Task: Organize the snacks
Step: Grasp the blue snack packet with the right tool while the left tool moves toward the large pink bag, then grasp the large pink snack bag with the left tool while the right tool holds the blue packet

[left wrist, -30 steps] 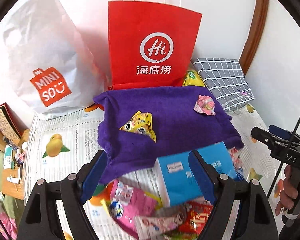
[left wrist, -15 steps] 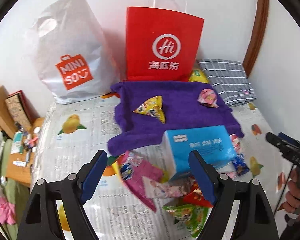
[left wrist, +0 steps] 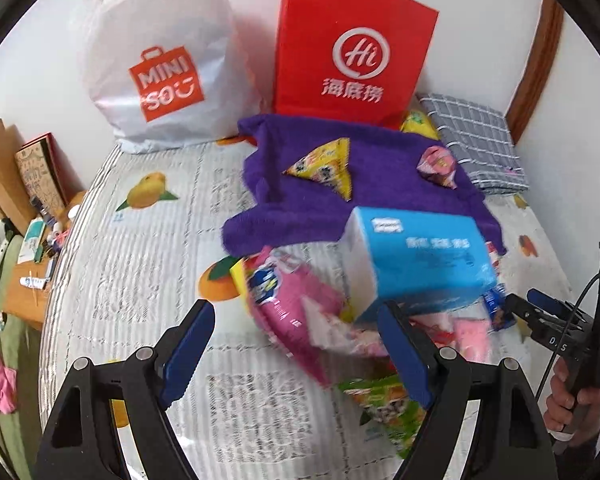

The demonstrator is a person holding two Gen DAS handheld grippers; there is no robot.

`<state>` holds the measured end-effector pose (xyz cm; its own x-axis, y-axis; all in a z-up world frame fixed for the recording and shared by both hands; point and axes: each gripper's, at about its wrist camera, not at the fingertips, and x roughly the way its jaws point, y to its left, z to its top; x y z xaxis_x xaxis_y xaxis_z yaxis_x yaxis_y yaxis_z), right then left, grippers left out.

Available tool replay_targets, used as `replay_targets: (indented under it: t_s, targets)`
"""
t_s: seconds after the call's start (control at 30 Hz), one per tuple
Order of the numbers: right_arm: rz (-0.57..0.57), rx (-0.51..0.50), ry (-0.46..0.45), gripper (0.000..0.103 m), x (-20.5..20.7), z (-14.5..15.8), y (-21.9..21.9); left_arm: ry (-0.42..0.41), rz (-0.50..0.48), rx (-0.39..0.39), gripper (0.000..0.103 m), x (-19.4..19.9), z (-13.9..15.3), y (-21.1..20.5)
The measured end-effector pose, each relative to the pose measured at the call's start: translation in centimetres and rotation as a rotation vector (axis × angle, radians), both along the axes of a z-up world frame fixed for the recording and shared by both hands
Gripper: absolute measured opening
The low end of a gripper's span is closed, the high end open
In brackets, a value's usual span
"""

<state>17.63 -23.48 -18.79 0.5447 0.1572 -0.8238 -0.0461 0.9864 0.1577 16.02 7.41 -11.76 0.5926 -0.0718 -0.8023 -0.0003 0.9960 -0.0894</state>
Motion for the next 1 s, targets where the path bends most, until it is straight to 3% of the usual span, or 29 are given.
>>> replay_targets:
  t_s: [0.17, 0.2, 0.27, 0.3, 0.33, 0.5, 0.87, 1.0]
  targets:
    - [0.021, -0.037, 0.025, 0.072, 0.7, -2.2, 1.2, 0.000, 0.028, -0.036, 0.081, -0.5, -0.1, 1.4]
    - [0.018, -0.071, -0.004, 0.071, 0.5, -2.2, 1.5, -0.003, 0.030, -0.035, 0.081, -0.6, -0.1, 1.6]
    - [0.022, -0.109, -0.025, 0.062, 0.3, -2.3, 1.9, -0.005, 0.023, -0.027, 0.082, -0.8, -0.3, 1.7]
    - [0.026, -0.106, -0.040, 0.047, 0.0, -2.3, 1.9, -0.003, 0.022, -0.018, 0.082, -0.8, -0.5, 1.7]
    - [0.028, -0.109, -0.045, 0.043, -0.2, -2.1, 1.8, 0.002, 0.021, -0.011, 0.082, -0.8, -0.8, 1.8]
    - [0.011, -0.162, -0.076, 0.043, -1.6, -2.1, 0.4, 0.008, 0.020, -0.048, 0.082, -0.4, -1.8, 2.0]
    - [-0.008, -0.105, -0.091, 0.044, -2.0, -2.6, -0.8, 0.007, 0.084, -0.159, 0.082, 3.2, -1.9, 3.3]
    - [-0.007, -0.115, -0.092, 0.044, -1.9, -2.6, -0.6, 0.074, 0.083, -0.177, 0.081, 4.9, -3.3, 3.4]
